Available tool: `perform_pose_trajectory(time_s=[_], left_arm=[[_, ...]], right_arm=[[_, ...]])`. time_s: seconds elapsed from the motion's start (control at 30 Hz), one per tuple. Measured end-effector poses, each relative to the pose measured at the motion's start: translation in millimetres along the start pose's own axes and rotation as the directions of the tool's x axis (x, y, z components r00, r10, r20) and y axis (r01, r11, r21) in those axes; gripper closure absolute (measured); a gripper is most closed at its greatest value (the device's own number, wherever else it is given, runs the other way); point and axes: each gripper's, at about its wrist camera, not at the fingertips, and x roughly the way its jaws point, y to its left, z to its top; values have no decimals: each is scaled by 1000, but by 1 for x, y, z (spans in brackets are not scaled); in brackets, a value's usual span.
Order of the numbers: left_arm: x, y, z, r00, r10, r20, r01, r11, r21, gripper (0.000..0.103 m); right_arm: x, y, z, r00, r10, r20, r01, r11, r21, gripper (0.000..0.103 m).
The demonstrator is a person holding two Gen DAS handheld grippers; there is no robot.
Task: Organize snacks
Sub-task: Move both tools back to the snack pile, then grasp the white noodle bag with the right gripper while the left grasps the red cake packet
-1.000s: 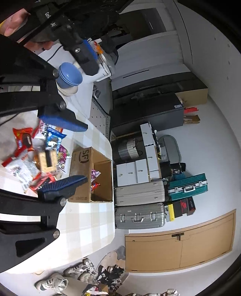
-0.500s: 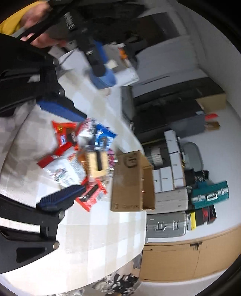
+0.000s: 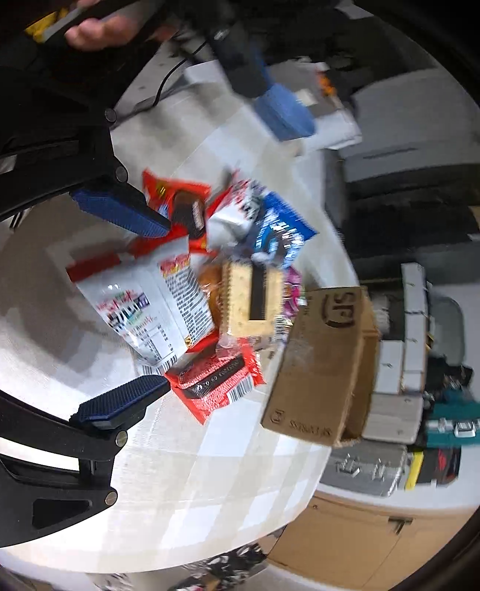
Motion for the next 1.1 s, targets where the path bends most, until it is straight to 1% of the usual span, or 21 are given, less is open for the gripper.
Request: perform_pose_trajectory(time_s=[0.03,0.1,0.13,0.17,0.23,0.3,0.4,0.57,0.67,0.83,0.97,1.1], left_arm=[[3,1,0,1000,7,-7,-7,1000,-1,1],[11,4,-1,999,23,-31,-23,1000,0,1],[16,5,-1,999,15,-47,-15,1000,-6,1],[22,6,-2,998,-1,-68,0,1000,-14,1],[36,3,-7,993,-10,-120,9,1000,-11,1],[50,0,-12,986,7,-166,-6,1000,2,1],[63,0,-18,979,-18,-203,13,1000,-22,1],[73,2,-20,976,-10,-215,2,999,-35,1],[75,5,-22,977,-3,-215,-6,999,-44,1],[74,9,-22,978,-2,-209,-10,998,-55,1],[73,10,-22,978,-3,-209,-8,999,-53,1],[74,11,-22,977,-7,-211,-5,998,-55,1]], right_arm=[[3,-2,1,1000,-9,-6,9,1000,-10,24],[12,-6,4,1000,6,-24,-6,1000,-20,24],[17,-8,4,999,27,-35,-28,999,-25,24],[19,-8,5,999,31,-38,-32,999,-31,24],[23,-11,6,998,46,-32,-47,998,-37,24],[26,-13,8,998,58,-25,-59,997,-44,25],[28,-15,8,998,67,-22,-68,997,-48,30],[25,-12,4,998,51,-25,-52,996,-77,40],[22,-11,0,998,59,-30,-62,995,-82,43],[19,-9,-3,998,47,-34,-50,993,-104,46],[14,-8,-2,999,38,-17,-40,994,-103,53],[11,-8,-4,999,36,-14,-37,994,-102,54]])
